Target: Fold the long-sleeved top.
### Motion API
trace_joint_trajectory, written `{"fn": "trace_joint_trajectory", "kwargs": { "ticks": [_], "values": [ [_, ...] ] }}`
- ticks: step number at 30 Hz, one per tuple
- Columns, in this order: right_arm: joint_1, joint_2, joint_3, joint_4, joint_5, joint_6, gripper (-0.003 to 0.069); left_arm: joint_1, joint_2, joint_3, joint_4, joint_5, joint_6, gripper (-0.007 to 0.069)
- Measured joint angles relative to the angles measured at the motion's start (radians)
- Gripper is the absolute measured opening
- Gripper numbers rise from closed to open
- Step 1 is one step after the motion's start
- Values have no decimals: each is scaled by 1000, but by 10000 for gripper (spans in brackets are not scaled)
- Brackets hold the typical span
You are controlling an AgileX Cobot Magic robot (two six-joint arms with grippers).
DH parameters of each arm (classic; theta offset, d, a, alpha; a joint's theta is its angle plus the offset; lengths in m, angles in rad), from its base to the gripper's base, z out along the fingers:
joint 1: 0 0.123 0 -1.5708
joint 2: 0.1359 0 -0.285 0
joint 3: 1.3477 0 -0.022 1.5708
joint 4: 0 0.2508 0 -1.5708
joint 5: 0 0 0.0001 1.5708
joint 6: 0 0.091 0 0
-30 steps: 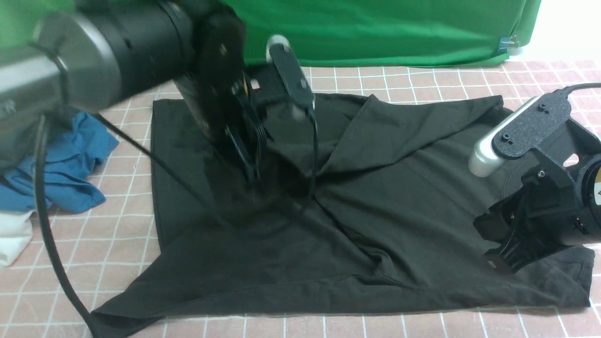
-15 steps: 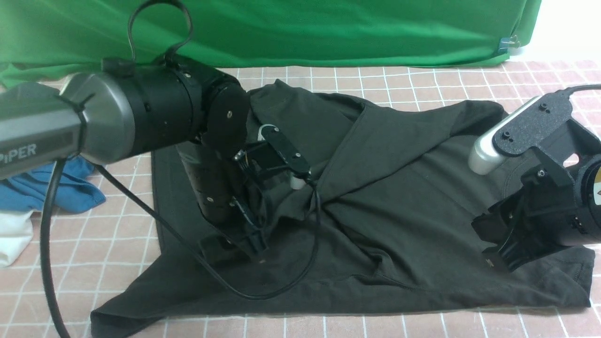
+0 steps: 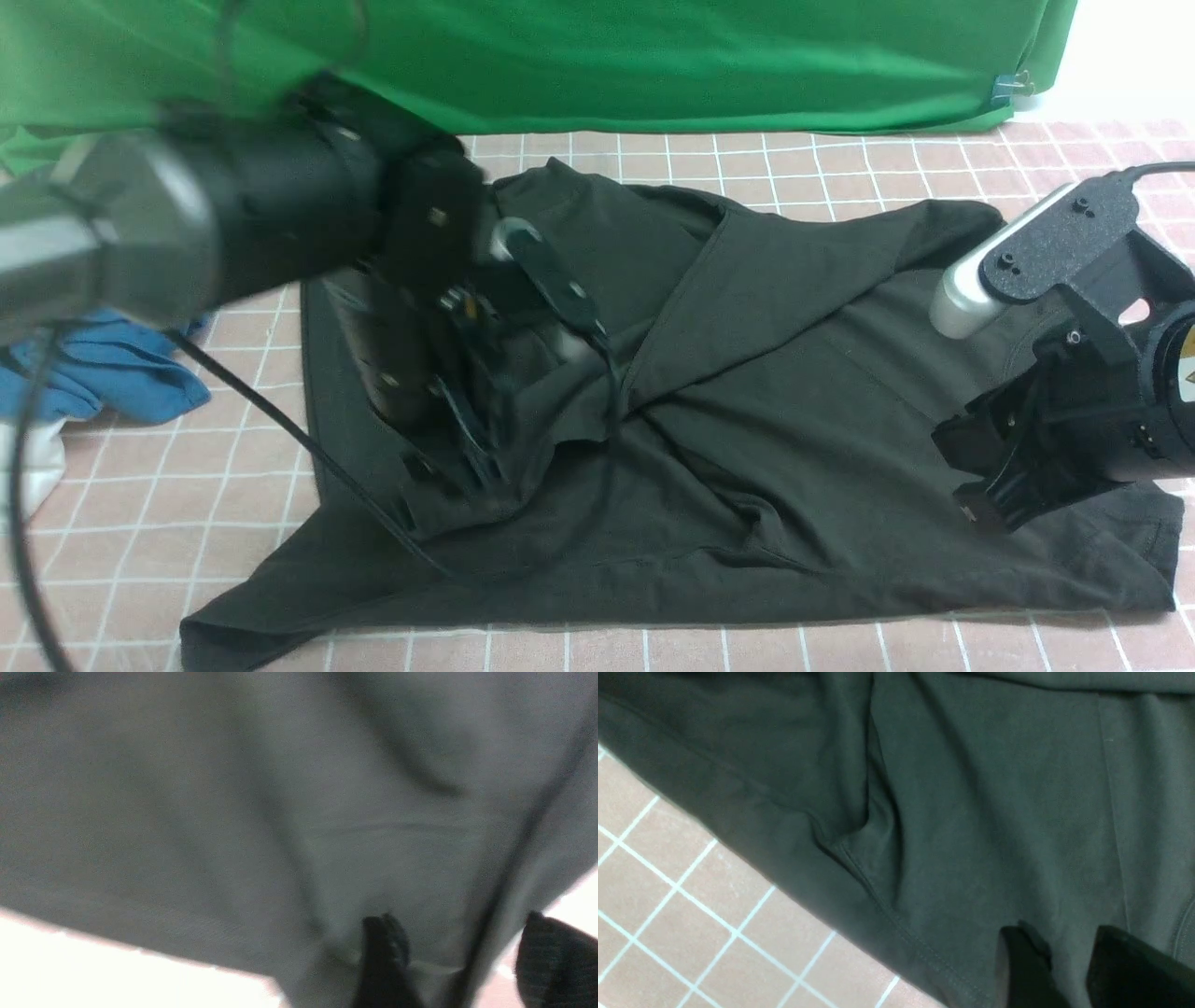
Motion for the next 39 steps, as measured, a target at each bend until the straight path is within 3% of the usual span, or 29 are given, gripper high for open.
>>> {"fn": "trace_joint_trajectory", "kwargs": {
  "ticks": [5,10,24,33,39],
  "values": [
    [0,0,0,5,-11,0,236,128,17,2,-140,-58,82,202],
    [0,0,0,26,-28,0,236,173,63,7,-169,-112,122,200],
    [0,0,1,30,-45,0,236,170,146,8,-305,-142,142,216],
    [0,0,1,30,-48,0,236,68,150,8,-333,-117,172,222],
    [0,0,1,31,-49,0,236,37,140,8,-317,-95,152,281]
  ]
}}
